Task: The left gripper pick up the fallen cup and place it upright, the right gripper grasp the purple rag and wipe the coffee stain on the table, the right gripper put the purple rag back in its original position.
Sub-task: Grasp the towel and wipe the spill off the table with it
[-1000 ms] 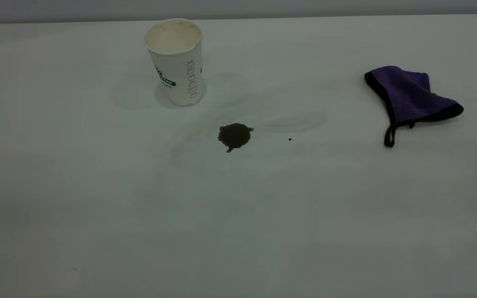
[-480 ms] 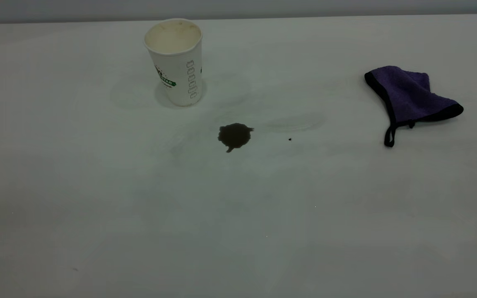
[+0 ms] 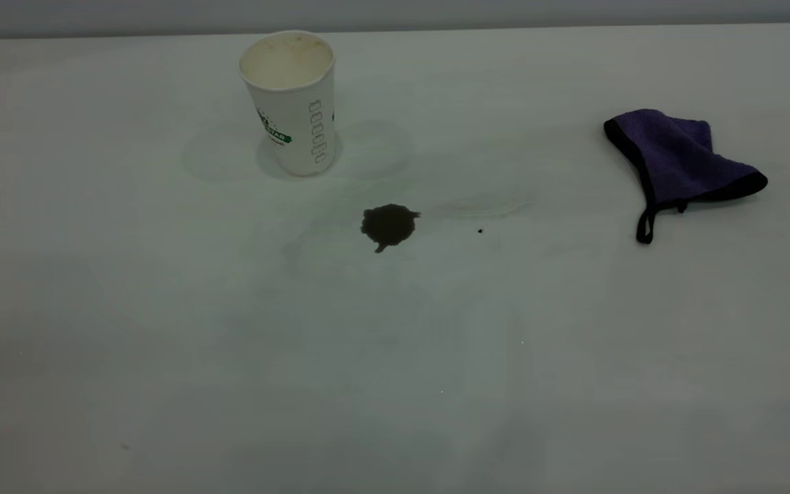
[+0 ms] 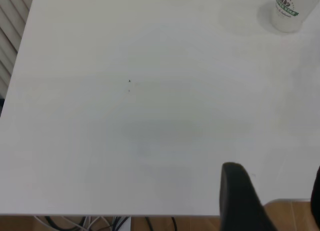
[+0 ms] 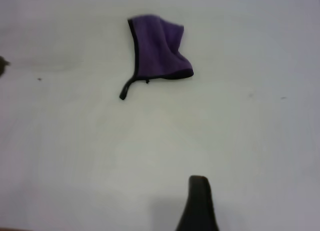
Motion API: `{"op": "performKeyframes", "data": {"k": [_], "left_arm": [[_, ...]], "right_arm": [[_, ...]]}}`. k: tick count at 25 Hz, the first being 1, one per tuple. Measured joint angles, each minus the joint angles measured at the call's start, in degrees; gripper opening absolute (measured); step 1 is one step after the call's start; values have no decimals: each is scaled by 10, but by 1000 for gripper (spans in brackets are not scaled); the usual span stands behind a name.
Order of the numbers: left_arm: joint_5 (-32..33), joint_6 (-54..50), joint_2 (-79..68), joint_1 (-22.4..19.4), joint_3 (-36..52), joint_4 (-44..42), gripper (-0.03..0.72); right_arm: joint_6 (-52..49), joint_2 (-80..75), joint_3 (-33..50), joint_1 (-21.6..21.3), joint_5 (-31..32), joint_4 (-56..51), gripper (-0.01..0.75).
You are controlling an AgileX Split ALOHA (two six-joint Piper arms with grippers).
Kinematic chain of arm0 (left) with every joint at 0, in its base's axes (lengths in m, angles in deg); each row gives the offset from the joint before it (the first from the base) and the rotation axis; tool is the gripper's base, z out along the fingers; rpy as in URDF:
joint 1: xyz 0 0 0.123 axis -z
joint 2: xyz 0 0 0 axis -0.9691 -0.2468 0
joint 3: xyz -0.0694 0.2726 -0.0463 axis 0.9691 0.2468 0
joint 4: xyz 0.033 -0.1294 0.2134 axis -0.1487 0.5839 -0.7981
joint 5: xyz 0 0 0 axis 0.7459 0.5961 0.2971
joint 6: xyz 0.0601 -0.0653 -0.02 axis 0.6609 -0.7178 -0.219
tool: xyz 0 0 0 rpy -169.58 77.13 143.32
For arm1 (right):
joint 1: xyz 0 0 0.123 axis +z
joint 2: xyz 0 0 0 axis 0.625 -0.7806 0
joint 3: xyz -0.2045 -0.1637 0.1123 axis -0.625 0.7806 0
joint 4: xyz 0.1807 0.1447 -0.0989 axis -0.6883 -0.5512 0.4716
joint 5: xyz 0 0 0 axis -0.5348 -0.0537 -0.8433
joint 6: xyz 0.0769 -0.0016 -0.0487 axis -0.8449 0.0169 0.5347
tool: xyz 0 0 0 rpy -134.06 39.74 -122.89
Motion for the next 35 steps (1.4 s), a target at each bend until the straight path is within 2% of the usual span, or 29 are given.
{"op": "performKeyframes", "data": {"k": [7,12,17,25,29,35], "left_arm": [[0,0,0,0,0,0,414],[0,0,0,0,0,0,414],[0,0,0,0,0,0,414],[0,0,0,0,0,0,414],[0,0,0,0,0,0,414],[0,0,0,0,0,0,414]], "right_arm": [[29,-308,-55,0,-143,-15,697],[78,-503,-116,12,-200,-53,701],[99,-674,-222,37,-214,-57,727],[118,-884,-398,45,-175,-56,728],[126,-931,-436,46,-180,-55,728],[129,-970,-461,46,-233,-28,724]]}}
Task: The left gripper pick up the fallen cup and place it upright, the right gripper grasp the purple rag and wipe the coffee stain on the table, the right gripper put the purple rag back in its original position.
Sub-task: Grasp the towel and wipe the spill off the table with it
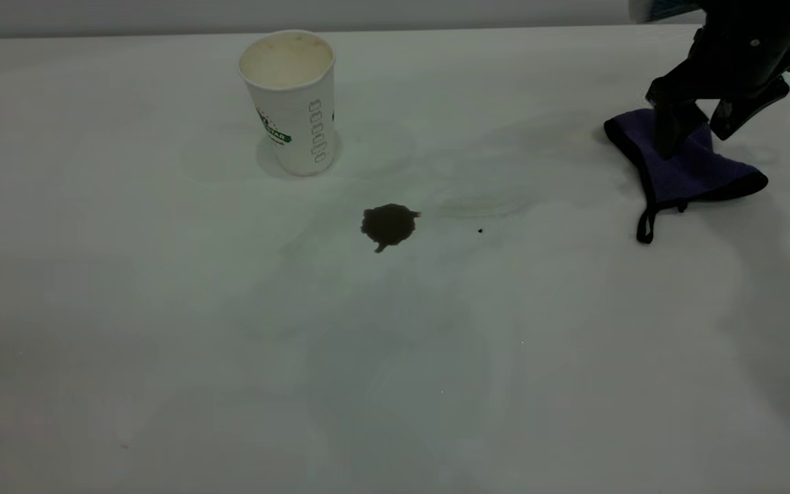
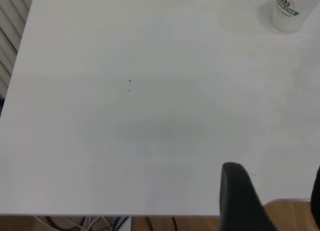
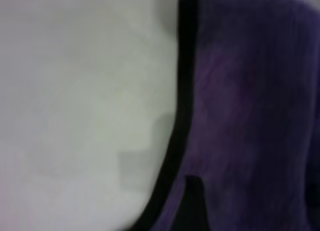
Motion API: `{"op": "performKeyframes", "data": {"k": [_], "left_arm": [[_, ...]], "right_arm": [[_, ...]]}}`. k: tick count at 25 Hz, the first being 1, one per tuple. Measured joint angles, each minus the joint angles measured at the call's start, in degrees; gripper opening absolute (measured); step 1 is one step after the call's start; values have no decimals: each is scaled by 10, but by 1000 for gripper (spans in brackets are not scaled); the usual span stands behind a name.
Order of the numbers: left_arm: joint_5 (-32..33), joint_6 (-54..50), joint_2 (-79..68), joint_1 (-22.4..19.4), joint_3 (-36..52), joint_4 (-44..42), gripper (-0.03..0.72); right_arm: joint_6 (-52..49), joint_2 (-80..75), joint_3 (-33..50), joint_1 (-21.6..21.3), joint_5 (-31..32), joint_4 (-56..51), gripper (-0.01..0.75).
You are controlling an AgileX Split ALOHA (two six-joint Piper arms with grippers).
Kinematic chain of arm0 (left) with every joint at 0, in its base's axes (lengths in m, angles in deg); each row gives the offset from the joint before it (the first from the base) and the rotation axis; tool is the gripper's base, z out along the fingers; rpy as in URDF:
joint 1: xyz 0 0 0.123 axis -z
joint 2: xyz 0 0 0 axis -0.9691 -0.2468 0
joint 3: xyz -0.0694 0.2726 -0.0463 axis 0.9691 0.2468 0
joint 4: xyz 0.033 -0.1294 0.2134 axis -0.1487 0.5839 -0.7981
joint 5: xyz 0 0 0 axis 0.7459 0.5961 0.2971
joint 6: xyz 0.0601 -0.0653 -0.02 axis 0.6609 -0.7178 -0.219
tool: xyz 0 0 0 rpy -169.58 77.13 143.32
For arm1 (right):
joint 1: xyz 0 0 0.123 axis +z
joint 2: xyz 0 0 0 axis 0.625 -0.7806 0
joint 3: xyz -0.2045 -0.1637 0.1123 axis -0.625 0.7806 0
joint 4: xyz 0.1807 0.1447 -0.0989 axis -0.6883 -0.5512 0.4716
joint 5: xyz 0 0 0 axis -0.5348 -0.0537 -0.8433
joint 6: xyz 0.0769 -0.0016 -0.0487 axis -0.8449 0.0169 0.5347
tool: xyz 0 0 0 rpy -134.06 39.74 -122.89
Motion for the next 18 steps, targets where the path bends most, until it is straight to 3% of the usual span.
{"op": "performKeyframes", "data": {"k": [5,9,11,15,16,18], "left_arm": [[0,0,0,0,0,0,414],[0,0,0,0,0,0,414],[0,0,0,0,0,0,414],[0,0,0,0,0,0,414],[0,0,0,0,0,0,414],[0,0,0,0,0,0,414]], "right_arm": [[-12,-34,-24,-2,-28,29,697],[-29,-52,-29,-13,-35,26,610],[-30,-54,-32,-14,-35,19,506],[-29,-55,-33,-6,-29,-5,142],[-24,-55,-33,-1,-28,-5,91],[-14,-54,-33,11,-28,-7,71]]}}
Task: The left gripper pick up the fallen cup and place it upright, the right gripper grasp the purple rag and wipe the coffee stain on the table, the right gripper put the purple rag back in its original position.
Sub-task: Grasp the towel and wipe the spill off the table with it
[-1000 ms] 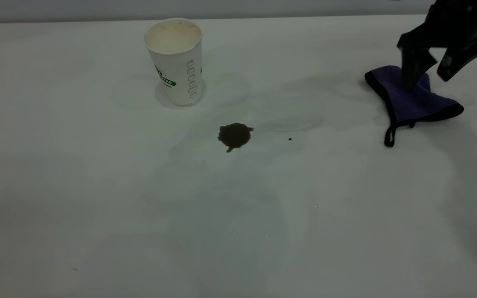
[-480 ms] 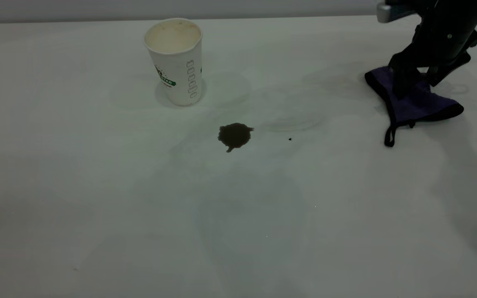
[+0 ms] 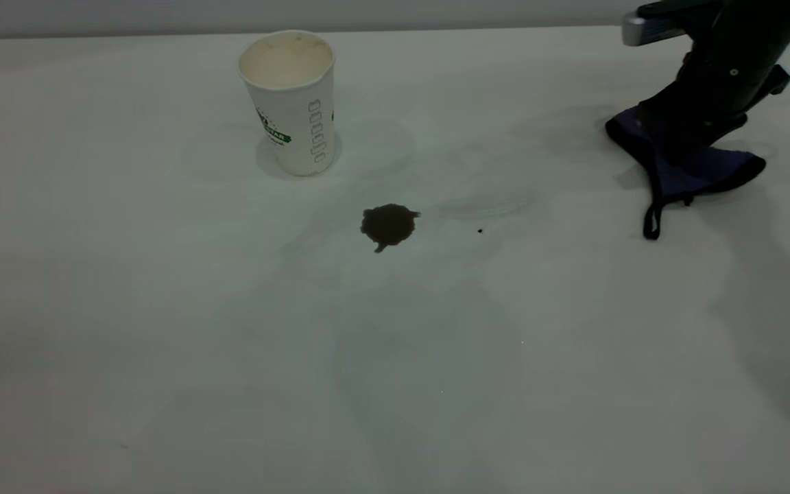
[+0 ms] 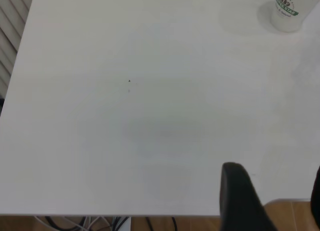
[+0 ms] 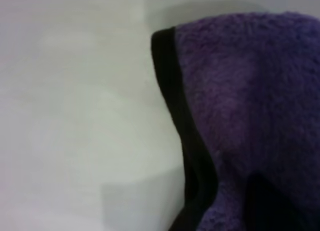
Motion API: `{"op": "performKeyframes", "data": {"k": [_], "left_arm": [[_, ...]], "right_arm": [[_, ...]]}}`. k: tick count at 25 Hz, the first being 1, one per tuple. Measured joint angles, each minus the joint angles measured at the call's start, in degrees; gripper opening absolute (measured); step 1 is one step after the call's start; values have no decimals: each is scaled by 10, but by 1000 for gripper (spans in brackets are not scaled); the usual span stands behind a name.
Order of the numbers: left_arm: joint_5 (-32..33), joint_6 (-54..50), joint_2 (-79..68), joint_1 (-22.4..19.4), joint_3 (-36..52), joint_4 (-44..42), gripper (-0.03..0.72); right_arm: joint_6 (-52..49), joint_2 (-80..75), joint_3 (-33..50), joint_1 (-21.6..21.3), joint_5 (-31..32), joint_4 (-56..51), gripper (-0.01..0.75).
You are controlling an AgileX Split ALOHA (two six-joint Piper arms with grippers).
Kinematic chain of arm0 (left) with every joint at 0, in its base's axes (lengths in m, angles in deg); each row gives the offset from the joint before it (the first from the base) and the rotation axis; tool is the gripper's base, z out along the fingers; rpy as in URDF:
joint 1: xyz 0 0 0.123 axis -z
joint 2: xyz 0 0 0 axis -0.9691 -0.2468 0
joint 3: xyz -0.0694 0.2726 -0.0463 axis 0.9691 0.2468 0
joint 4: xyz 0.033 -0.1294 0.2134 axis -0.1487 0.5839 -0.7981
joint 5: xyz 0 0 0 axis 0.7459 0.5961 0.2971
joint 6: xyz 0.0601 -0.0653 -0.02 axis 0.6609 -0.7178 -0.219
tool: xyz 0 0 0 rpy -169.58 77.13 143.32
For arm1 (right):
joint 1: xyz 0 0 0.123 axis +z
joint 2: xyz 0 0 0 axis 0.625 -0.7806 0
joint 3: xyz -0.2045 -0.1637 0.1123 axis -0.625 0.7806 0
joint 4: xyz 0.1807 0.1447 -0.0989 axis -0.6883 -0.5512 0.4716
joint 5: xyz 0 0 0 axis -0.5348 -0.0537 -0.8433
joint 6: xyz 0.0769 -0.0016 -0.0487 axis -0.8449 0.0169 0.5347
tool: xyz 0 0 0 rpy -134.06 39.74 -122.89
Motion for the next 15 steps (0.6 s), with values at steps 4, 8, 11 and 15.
{"op": "performKeyframes", "data": {"k": [4,8,11,15], "left_arm": [[0,0,0,0,0,0,414],[0,0,0,0,0,0,414],[0,0,0,0,0,0,414],[0,0,0,0,0,0,414]], "right_arm": [[9,20,1,57,12,-17,71],[12,65,1,129,14,-43,71],[13,78,1,180,13,-68,71],[13,78,1,247,15,-102,71]]}}
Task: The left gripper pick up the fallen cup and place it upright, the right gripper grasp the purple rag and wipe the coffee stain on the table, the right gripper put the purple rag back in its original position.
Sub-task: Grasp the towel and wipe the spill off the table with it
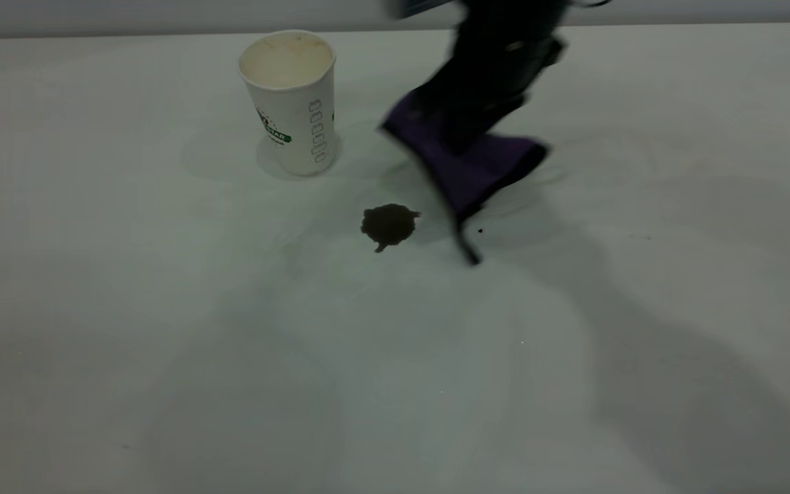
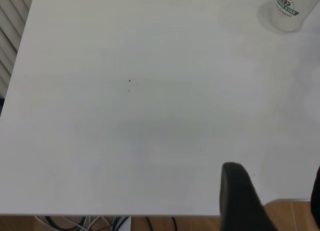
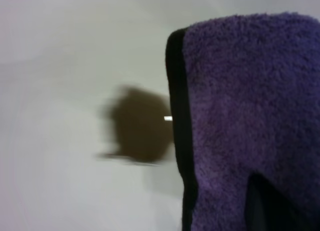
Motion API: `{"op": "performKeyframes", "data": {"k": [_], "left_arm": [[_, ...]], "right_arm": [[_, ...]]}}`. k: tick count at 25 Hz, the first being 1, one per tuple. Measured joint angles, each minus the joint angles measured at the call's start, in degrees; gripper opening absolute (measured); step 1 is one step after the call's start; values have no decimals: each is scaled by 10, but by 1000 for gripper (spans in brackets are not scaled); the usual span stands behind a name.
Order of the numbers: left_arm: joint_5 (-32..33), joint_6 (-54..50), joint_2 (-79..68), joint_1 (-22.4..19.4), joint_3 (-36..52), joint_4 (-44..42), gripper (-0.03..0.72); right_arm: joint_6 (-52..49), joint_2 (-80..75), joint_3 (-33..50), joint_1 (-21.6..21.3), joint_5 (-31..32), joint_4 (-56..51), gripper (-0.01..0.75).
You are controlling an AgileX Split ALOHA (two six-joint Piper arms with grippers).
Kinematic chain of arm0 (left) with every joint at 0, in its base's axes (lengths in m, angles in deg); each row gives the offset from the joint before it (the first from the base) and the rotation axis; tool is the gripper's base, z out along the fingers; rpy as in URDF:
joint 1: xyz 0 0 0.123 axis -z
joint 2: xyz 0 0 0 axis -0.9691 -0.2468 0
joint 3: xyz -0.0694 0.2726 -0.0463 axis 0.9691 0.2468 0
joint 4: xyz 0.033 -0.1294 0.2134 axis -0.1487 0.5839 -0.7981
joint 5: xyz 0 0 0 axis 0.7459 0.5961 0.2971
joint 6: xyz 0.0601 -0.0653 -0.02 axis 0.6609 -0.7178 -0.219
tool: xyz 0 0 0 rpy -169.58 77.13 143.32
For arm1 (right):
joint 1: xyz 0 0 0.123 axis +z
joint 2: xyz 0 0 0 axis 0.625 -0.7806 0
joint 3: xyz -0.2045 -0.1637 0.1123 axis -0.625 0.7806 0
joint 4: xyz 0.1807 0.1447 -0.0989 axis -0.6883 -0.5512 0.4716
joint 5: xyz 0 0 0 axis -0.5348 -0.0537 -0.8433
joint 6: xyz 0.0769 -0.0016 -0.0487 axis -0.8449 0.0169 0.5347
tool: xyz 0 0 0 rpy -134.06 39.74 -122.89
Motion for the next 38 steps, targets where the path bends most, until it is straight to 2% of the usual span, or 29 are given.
{"op": "performKeyframes", "data": {"k": [4,8,11,17,23,27,33,38], "left_arm": [[0,0,0,0,0,0,414],[0,0,0,0,0,0,414],[0,0,0,0,0,0,414],[0,0,0,0,0,0,414],[0,0,0,0,0,0,414],[0,0,0,0,0,0,414],[0,0,0,0,0,0,414],[0,0,0,0,0,0,414]], "right_arm": [[-5,-1,0,65,-17,-26,71],[-31,-12,0,113,-55,-33,71],[-55,-30,0,129,-96,-40,71],[-71,-78,0,124,-162,-57,71],[-73,-107,-1,92,-181,-75,71],[-75,-107,-5,43,-163,-81,71],[-81,-102,-10,-65,-84,-85,71],[-84,-98,-12,-134,-8,-88,71]]}}
